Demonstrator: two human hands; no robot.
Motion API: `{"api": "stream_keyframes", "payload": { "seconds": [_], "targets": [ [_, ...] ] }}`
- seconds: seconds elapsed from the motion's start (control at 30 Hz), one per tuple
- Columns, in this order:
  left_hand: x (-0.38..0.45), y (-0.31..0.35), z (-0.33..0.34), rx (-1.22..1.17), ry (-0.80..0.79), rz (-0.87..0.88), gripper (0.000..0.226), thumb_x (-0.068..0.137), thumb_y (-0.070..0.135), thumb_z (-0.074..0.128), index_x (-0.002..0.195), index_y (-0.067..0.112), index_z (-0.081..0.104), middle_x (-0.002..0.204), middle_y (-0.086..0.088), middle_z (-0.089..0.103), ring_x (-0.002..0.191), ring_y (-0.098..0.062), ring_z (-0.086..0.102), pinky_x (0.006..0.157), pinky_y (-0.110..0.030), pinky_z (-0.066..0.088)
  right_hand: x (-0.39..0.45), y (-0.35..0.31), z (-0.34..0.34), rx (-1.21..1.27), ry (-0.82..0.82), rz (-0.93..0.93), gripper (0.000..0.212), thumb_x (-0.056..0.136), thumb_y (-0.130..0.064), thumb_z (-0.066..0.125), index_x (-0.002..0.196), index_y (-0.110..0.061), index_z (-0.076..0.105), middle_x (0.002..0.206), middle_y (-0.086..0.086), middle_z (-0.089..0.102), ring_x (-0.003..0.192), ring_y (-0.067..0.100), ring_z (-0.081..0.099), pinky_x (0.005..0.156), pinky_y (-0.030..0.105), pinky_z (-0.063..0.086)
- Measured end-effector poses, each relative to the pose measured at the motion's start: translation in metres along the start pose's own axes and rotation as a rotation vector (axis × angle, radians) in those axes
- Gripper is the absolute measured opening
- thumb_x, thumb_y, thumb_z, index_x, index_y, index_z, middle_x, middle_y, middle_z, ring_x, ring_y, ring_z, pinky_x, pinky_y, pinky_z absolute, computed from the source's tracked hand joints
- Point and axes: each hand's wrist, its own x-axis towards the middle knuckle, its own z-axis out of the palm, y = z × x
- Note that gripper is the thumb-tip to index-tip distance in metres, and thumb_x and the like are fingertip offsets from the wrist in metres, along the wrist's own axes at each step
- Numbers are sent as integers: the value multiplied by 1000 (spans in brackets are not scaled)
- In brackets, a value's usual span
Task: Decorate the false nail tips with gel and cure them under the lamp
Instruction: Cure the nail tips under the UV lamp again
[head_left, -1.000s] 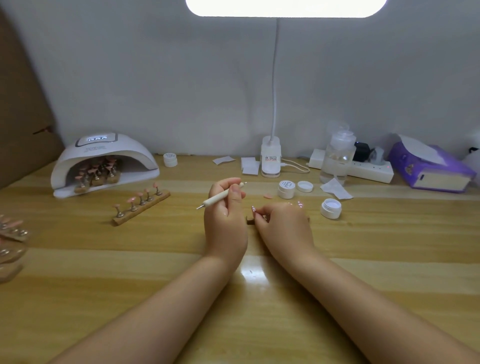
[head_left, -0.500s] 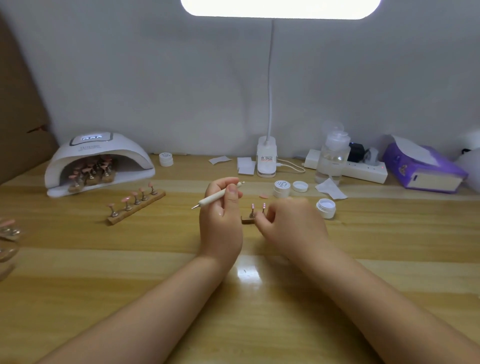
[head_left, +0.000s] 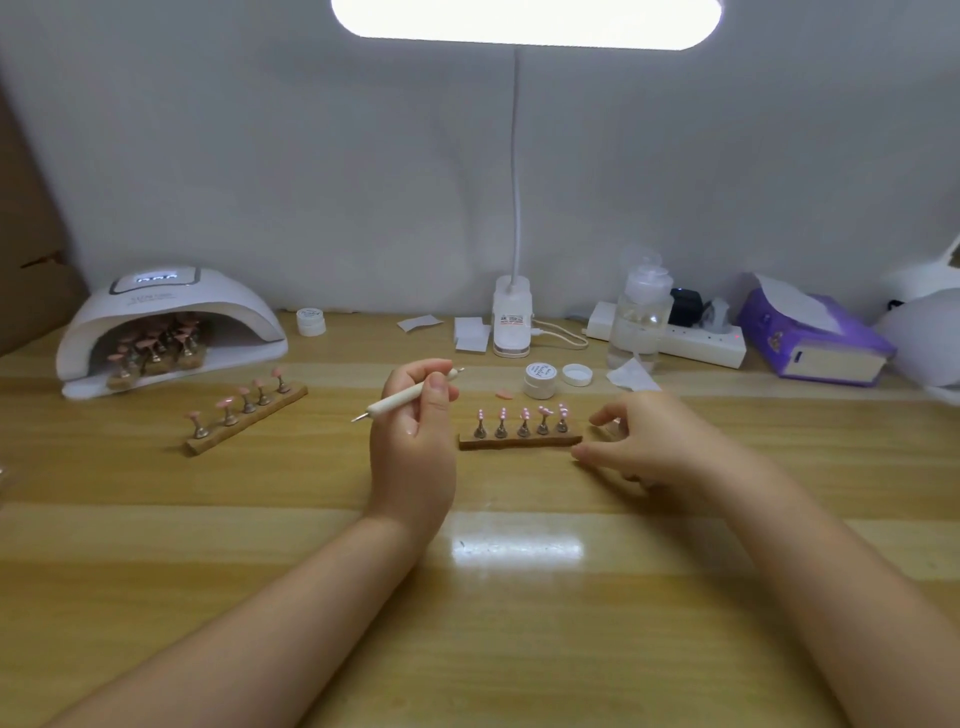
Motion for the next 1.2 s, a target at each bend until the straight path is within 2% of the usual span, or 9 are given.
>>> {"api": "stream_keyframes", "payload": {
  "seconds": [0.07,0.17,0.3,0.43,0.57,0.7,0.87,1.07,1.2],
  "targets": [
    [0,0,0,10,1,-2,17,100,21,44,93,28,58,85,10,60,77,2,56,71,-12,46,3,2,6,-46,48,-51,58,76,-56,66,126,-28,56,80,-15,47,68,2,50,56,19,36],
    [0,0,0,17,5,-4,20,101,19,43,93,29,58,84,11,60,79,2,57,72,-12,46,5,2,12,-49,65,-116,55,79,-56,62,129,-33,54,73,-20,38,68,0,40,53,15,27],
    [1,-1,-1,25,0,-13,18,101,21,43,93,29,58,85,11,61,81,0,58,75,-14,47,3,3,13,-25,111,-168,32,77,-53,66,97,-29,68,66,-15,47,60,0,45,47,15,26],
    [1,-1,-2,36,0,-16,19,100,23,43,93,31,58,84,13,60,82,0,58,75,-12,46,-3,5,14,143,89,-276,24,67,-41,79,68,-22,64,51,-12,53,49,-3,49,47,11,37],
    [2,1,-3,20,12,-11,14,95,32,44,92,32,58,81,10,60,80,1,58,75,-11,45,-9,1,9,324,77,-292,25,64,-27,84,65,-13,64,43,-14,53,39,-1,44,43,9,33],
    [1,3,-1,-8,13,4,17,91,37,43,92,31,58,79,11,60,79,1,57,75,-12,44,-18,2,-9,443,180,-285,25,64,-22,85,65,-7,64,44,-12,52,41,-1,41,44,10,33],
    [-5,14,6,-12,-84,42,18,91,36,43,94,29,59,81,17,63,82,-2,58,77,-16,46,-42,37,-43,471,315,-208,25,64,-22,85,65,-7,65,46,-8,54,43,1,43,44,12,35],
    [-20,43,38,-53,-283,32,17,90,36,45,91,29,61,83,15,66,82,-6,63,77,-18,49,-82,120,-79,436,582,19,24,68,-19,82,64,-8,61,48,-5,48,40,3,37,39,15,34],
    [-30,52,83,-61,-442,-26,18,99,18,48,90,22,63,78,8,66,78,-4,62,76,-24,50,-107,171,-102,303,706,184,26,70,-19,81,64,-5,60,46,-1,53,31,6,44,36,15,40]
  ]
}}
